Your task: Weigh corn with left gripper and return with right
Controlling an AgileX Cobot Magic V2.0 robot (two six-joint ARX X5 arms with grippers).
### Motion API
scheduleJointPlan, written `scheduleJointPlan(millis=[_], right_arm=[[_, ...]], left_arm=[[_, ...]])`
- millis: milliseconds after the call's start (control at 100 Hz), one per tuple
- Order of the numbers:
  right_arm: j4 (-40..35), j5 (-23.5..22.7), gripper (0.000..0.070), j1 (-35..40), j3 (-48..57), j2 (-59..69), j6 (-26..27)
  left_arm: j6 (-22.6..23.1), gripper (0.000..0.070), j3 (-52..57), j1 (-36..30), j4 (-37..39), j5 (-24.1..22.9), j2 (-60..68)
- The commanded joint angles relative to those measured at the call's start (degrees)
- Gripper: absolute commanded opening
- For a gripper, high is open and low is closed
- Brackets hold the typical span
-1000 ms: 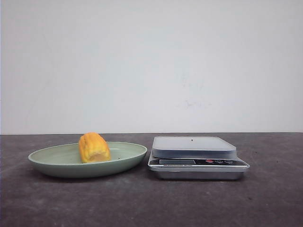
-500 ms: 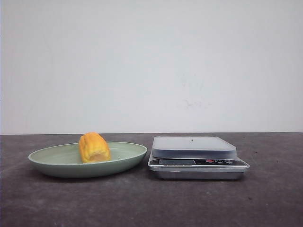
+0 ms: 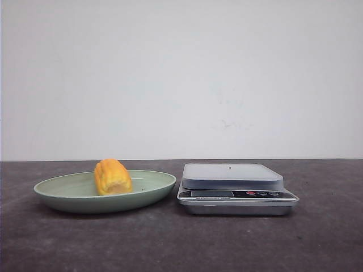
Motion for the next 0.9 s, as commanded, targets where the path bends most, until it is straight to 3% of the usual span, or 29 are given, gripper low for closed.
scheduleJointPlan(millis=[0, 130, 420, 890], right_arm=[[4.4, 0.1, 0.0007, -2.1, -0.5, -0.3, -6.4], [12.3, -0.2, 0.0007, -6.9, -6.6, -1.4, -10.3], [29.3, -1.8, 0.0007, -9.8, -29.0, -8.1, -10.0], [36.7, -1.9, 0.0007, -9.7, -45.4, -8.1, -7.5]], left_arm=[[0.9, 0.0004, -1.0, 0.0, -0.3, 0.1, -0.1], [0.9, 0.0004, -1.0, 0.0, -0.3, 0.1, -0.1], [0.9, 0.0004, -1.0, 0.0, -0.2, 0.1, -0.1], [0.9, 0.0004, -1.0, 0.0, -0.3, 0.1, -0.1]])
